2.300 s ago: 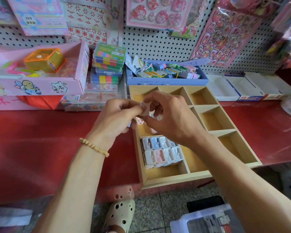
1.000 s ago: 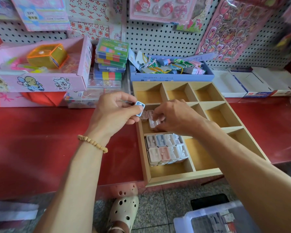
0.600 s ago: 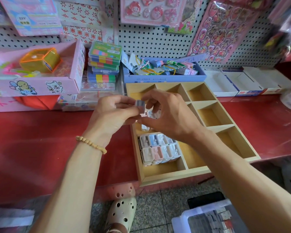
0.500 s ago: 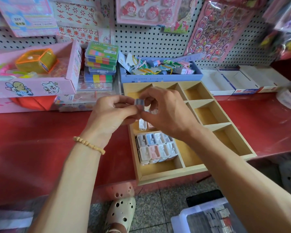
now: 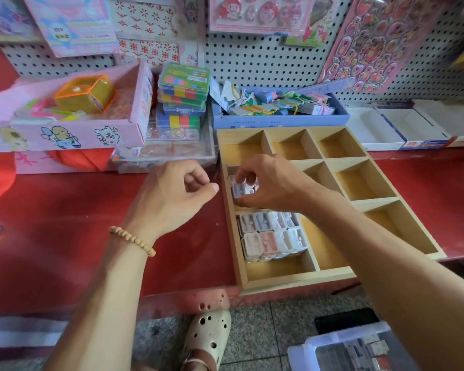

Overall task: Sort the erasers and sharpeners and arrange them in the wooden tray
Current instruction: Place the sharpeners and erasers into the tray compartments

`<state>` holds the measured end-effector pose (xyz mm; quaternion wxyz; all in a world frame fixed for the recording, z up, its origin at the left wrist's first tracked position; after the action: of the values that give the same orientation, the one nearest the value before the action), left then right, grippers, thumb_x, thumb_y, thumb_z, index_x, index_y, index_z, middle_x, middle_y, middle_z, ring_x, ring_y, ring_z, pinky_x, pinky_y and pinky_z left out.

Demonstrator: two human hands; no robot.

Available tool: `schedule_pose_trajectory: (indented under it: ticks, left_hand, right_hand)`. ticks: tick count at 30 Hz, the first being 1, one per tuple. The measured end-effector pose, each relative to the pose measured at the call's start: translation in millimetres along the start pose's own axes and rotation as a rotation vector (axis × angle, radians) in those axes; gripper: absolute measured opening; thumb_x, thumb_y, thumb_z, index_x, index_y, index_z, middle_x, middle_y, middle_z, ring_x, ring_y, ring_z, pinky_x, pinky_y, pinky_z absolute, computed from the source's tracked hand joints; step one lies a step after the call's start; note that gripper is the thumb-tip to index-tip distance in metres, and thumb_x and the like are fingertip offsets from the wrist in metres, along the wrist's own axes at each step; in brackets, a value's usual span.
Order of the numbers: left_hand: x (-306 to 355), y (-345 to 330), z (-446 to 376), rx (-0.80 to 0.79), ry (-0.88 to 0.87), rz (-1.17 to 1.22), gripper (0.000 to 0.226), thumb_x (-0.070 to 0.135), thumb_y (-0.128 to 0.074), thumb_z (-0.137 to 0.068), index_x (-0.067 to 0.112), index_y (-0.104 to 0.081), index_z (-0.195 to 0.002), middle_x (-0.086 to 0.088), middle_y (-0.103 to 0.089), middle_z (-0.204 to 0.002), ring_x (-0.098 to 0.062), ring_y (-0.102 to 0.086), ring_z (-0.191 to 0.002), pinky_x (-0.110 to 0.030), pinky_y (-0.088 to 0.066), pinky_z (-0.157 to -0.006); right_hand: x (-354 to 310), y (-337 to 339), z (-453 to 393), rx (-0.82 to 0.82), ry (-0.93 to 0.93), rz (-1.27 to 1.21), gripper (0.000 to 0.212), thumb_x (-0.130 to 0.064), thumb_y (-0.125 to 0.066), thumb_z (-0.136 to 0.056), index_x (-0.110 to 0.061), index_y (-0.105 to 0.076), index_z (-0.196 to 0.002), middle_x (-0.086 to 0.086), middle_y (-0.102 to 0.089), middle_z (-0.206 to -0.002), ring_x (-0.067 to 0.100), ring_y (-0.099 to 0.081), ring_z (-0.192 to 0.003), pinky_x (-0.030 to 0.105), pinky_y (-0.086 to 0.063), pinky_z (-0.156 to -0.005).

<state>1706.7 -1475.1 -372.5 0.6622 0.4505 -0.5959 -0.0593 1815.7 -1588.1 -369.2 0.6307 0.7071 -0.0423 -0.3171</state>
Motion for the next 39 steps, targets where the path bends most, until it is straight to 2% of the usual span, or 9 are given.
schedule_pose_trajectory:
  ticks: [4,8,14,17,22,26,32,36,39]
  left_hand:
    - [-6.8,-1.1,5.2,-0.061,-0.014,-0.021,0.014,0.035,-0.076,-0.078,0.025,-0.067,-0.078,0.009,-0.067,-0.069,-0.001,-0.059,-0.06,-0.02,-0.048,-0.062]
    - [-7.8,-0.2,8.7,-0.072,-0.029,-0.027,0.015,0.04,-0.074,-0.077,0.027,-0.066,-0.079,0.011,-0.067,-0.071,-0.002,-0.061,-0.063,-0.026,-0.053,-0.067]
    - [-3.2,-5.2,12.0,-0.115,-0.03,-0.005,0.016,0.042,-0.074,-0.075,0.028,-0.066,-0.079,0.011,-0.067,-0.073,-0.002,-0.063,-0.065,-0.02,-0.05,-0.065]
    - [-4.8,-5.7,14.6,-0.143,-0.017,-0.003,0.017,0.044,-0.073,-0.075,0.029,-0.066,-0.08,0.012,-0.067,-0.074,-0.002,-0.064,-0.067,-0.021,-0.051,-0.066]
    - [-8.1,-5.5,21.6,-0.171,-0.014,-0.008,0.019,0.045,-0.073,-0.076,0.031,-0.066,-0.085,0.013,-0.068,-0.079,-0.001,-0.064,-0.069,-0.028,-0.056,-0.071]
    - [-14.7,-5.8,29.1,-0.199,0.001,-0.013,0.019,0.044,-0.074,-0.077,0.031,-0.066,-0.089,0.013,-0.068,-0.082,-0.002,-0.064,-0.071,-0.032,-0.057,-0.074]
    - [-14.5,-5.5,37.3,-0.22,0.013,0.074,0.019,0.043,-0.074,-0.077,0.031,-0.068,-0.09,0.012,-0.07,-0.086,-0.002,-0.066,-0.077,-0.022,-0.053,-0.073]
    - [-3.5,-3.8,48.6,-0.209,-0.006,0.204,0.018,0.045,-0.076,-0.076,0.029,-0.069,-0.081,0.012,-0.071,-0.083,-0.006,-0.067,-0.076,-0.02,-0.054,-0.069]
    - [23.7,-4.5,64.5,-0.217,-0.064,0.286,0.015,0.037,-0.08,-0.078,0.027,-0.069,-0.081,0.01,-0.071,-0.083,-0.007,-0.066,-0.075,-0.018,-0.052,-0.067]
  right_hand:
    - [-1.7,-9.2,-6.2,-0.066,0.018,0.094,0.026,-0.021,-0.073,-0.077,-0.019,-0.071,-0.102,-0.008,-0.059,-0.087,0.014,-0.058,-0.085,0.027,-0.047,-0.074]
    - [-3.7,-7.5,-5.4,-0.014,0.041,0.079,0.028,-0.024,-0.078,-0.075,-0.019,-0.074,-0.102,-0.002,-0.062,-0.093,0.018,-0.058,-0.089,0.034,-0.049,-0.079]
    - [1.2,-9.0,-2.0,-0.029,0.022,0.158,0.033,-0.025,-0.078,-0.078,-0.026,-0.073,-0.11,-0.009,-0.051,-0.102,0.016,-0.059,-0.098,0.033,-0.05,-0.087]
    - [1.8,-7.4,-1.4,-0.042,0.024,0.157,0.035,-0.026,-0.08,-0.077,-0.024,-0.071,-0.111,-0.006,-0.058,-0.107,0.015,-0.059,-0.094,0.029,-0.049,-0.083]
    - [-0.7,-6.1,-1.0,-0.052,0.033,0.168,0.023,-0.02,-0.077,-0.081,-0.02,-0.073,-0.104,-0.014,-0.055,-0.091,0.005,-0.052,-0.082,0.02,-0.039,-0.073]
    - [0.7,-5.1,1.1,-0.052,0.029,0.188,0.019,-0.018,-0.073,-0.085,-0.02,-0.074,-0.104,-0.013,-0.054,-0.088,0.006,-0.051,-0.081,0.021,-0.042,-0.073]
    - [2.3,-2.9,0.2,-0.054,0.014,0.148,0.022,-0.024,-0.078,-0.081,-0.019,-0.072,-0.101,-0.013,-0.058,-0.089,0.008,-0.056,-0.082,0.024,-0.046,-0.074]
    - [-2.2,18.8,12.8,0.024,0.009,0.104,0.021,-0.029,-0.081,-0.078,-0.017,-0.07,-0.091,-0.004,-0.063,-0.079,0.018,-0.061,-0.075,0.034,-0.051,-0.069]
    - [-6.6,47.7,38.0,0.115,0.007,0.065,0.017,-0.028,-0.08,-0.078,-0.016,-0.07,-0.086,-0.003,-0.065,-0.078,0.016,-0.061,-0.072,0.029,-0.048,-0.065]
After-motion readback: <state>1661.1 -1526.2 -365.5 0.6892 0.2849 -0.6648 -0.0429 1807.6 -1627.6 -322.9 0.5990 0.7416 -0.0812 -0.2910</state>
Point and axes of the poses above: each hand's wrist, its own z-axis away from the middle knuckle, its own y-axis out of the back of the hand, x = y × z, the point moved 9 cm from there along -z, towards the middle knuckle
